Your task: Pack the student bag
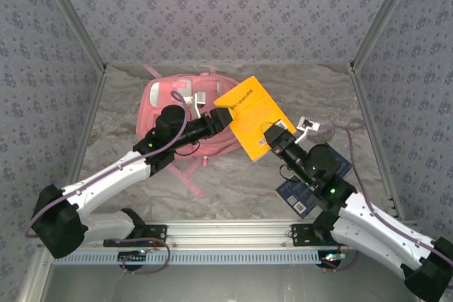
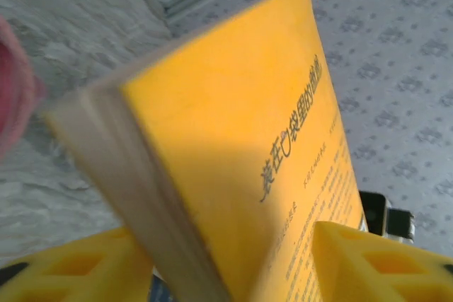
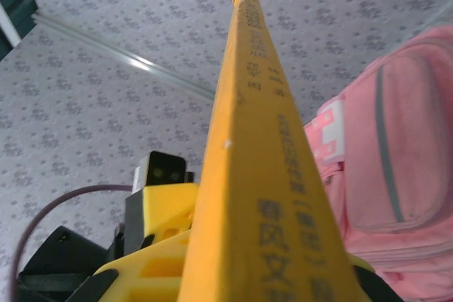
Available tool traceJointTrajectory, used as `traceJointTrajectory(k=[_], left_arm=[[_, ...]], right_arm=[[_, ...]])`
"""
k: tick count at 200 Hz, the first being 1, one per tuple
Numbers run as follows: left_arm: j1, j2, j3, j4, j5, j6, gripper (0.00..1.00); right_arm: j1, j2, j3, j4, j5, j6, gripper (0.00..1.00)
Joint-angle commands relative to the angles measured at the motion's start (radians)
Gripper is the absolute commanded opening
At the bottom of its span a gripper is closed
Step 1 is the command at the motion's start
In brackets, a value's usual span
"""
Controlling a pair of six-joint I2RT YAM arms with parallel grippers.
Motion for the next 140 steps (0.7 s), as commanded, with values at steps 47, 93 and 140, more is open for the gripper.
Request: traceJointTrajectory(k=[47,93,140], left_arm=[[0.065,0.138,0.351,-0.609,-0.198,0.439,0.74],[0.191,0.434,0.537,-0.691,-0.08,0.507,0.66],[0.232,0.676,0.718,-0.717,0.063,0.565,0.51]], right_arm=[[-0.069,-0.137,0.098,-0.467,0.061,-0.138,0.0],[-0.117,-0.203,0.112,-0.641,0.077,-0.2,0.0],[-0.21,-0.226,0.149,-0.762,-0.014,-0.267,0.0]])
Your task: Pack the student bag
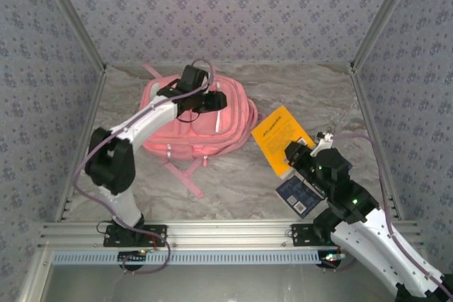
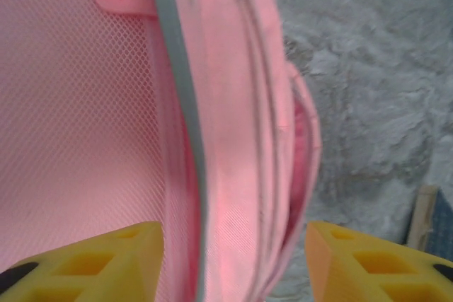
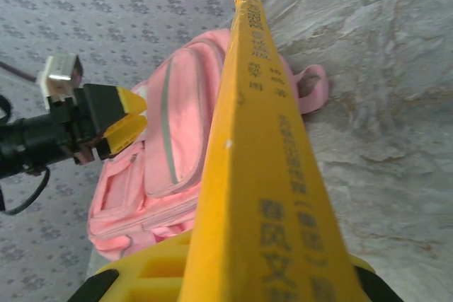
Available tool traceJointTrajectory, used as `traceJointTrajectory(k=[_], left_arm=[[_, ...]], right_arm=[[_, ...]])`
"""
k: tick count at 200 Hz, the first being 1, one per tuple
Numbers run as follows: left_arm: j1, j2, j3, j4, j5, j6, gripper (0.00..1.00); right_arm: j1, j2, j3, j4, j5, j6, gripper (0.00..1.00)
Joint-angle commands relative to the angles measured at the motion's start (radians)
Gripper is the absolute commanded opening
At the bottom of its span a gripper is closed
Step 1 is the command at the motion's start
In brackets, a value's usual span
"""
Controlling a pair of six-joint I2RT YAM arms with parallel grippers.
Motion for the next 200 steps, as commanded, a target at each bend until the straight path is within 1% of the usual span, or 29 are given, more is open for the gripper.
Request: traceJointTrajectory(k=[1,11,23,50,76,133,152,161,169,182,187,200], left_arm=[[0.0,0.041,0.089,-0.041,0.101,0.061,0.51],[0.001,0.066,0.108,-0.032,0.111,0.062,0.5],[0.0,0.089,0.123,-0.025,0.119,0.062,0.46],[0.001,0.122,0.141,-0.021,0.132,0.059,0.37],[0.001,0.144,0.14,-0.018,0.14,0.061,0.27],[0.007,0.204,0.172,-0.059,0.139,0.1,0.27],[0.007,0.213,0.183,-0.067,0.132,0.107,0.31],[0.007,0.218,0.185,-0.072,0.129,0.115,0.31],[0.007,0.224,0.193,-0.084,0.124,0.123,0.25],[0.008,0.232,0.209,-0.108,0.119,0.145,0.05],[0.01,0.231,0.214,-0.118,0.119,0.152,0.0],[0.013,0.222,0.223,-0.137,0.127,0.172,0.0]], right_arm=[[-0.041,-0.03,0.068,-0.031,-0.043,-0.063,0.0],[-0.062,-0.035,0.067,-0.047,-0.063,-0.071,0.0],[-0.086,-0.042,0.062,-0.062,-0.092,-0.079,0.0],[-0.148,-0.057,0.047,-0.083,-0.142,-0.093,0.0],[-0.208,-0.058,0.024,-0.064,-0.205,-0.088,0.0],[-0.324,-0.041,0.009,-0.034,-0.326,-0.077,0.0],[-0.348,-0.041,-0.003,-0.023,-0.356,-0.069,0.0],[-0.357,-0.041,-0.008,-0.02,-0.365,-0.065,0.0],[-0.364,-0.04,-0.012,-0.018,-0.372,-0.066,0.0],[-0.374,-0.038,-0.013,-0.02,-0.383,-0.07,0.0],[-0.376,-0.037,-0.013,-0.023,-0.385,-0.072,0.0],[-0.382,-0.028,-0.011,-0.028,-0.397,-0.082,0.0]])
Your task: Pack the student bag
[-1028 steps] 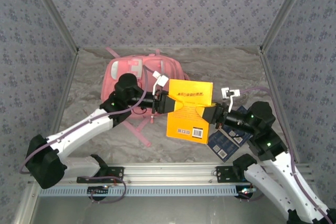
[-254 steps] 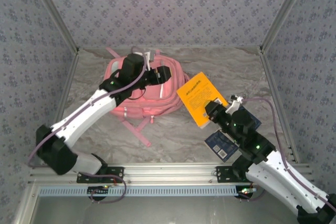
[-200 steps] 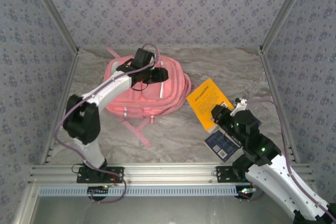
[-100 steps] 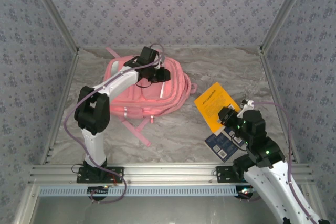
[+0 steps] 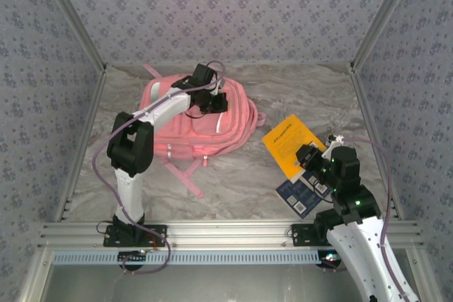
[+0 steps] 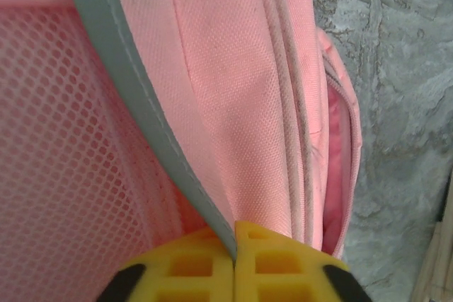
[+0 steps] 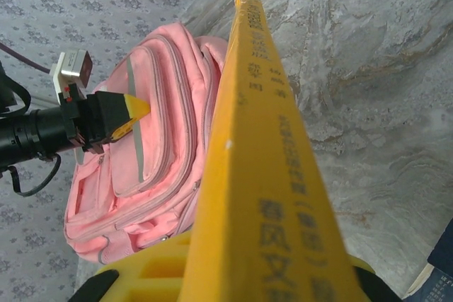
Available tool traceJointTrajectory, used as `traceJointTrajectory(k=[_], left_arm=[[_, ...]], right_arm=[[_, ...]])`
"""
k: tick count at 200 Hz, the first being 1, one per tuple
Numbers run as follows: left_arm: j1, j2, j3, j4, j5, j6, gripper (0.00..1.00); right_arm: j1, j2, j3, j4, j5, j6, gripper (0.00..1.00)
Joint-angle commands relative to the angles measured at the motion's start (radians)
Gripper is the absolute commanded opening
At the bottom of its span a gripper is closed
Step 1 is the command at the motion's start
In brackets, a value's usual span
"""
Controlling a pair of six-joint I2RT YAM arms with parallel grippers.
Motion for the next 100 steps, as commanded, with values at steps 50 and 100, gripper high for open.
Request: traceJointTrajectory(k=[50,100], left_arm=[[0.003,-0.129,0.087,-0.215,-0.034,0.188,0.0],[0.003,-0.285,0.033,-0.206,-0.015,0.157,0.0]], right_arm=[[-0.02,0.285,0.211,-0.105,-0.009,-0.078,0.0],[0.052,0.609,0.547,-0.36,0.265,-0.14,0.0]])
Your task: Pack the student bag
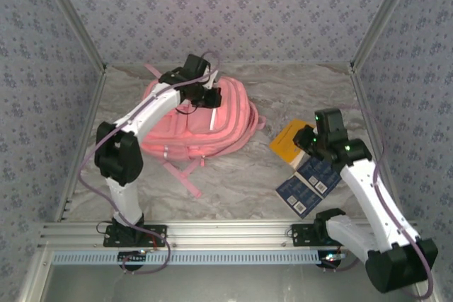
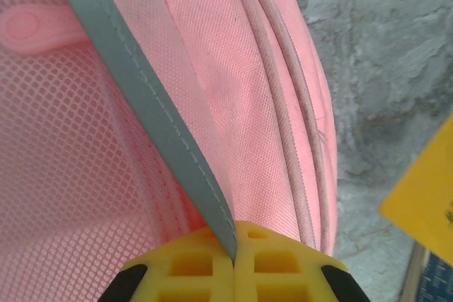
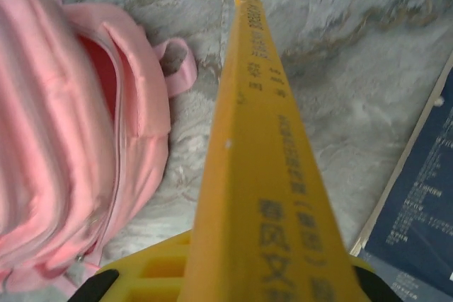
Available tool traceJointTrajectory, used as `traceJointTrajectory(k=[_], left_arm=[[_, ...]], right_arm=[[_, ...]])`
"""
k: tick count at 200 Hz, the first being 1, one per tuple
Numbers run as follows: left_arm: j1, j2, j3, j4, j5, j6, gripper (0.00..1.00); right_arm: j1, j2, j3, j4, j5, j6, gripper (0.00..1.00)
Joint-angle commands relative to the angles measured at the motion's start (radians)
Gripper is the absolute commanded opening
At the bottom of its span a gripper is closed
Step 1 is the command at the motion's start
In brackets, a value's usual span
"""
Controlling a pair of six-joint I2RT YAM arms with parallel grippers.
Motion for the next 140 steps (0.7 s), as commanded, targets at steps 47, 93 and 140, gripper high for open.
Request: traceJointTrajectory(k=[47,93,140], left_arm=[[0.012,-0.207,-0.063,0.017,0.133,-0.029,0.0],[0.087,-0.308,-0.136,0.089,0.31,-0.071,0.0],[0.152,-0.376,-0.081,0.026,0.469,-0.042,0.0]], right_arm=[[-0.015,0.103,0.201,-0.023,-0.128,-0.234,0.0],[-0.048,0.087,0.123,0.174,-0.595,-0.231,0.0],[-0.011,0.099,-0.057,0.6,-0.703,0.01,0.0]])
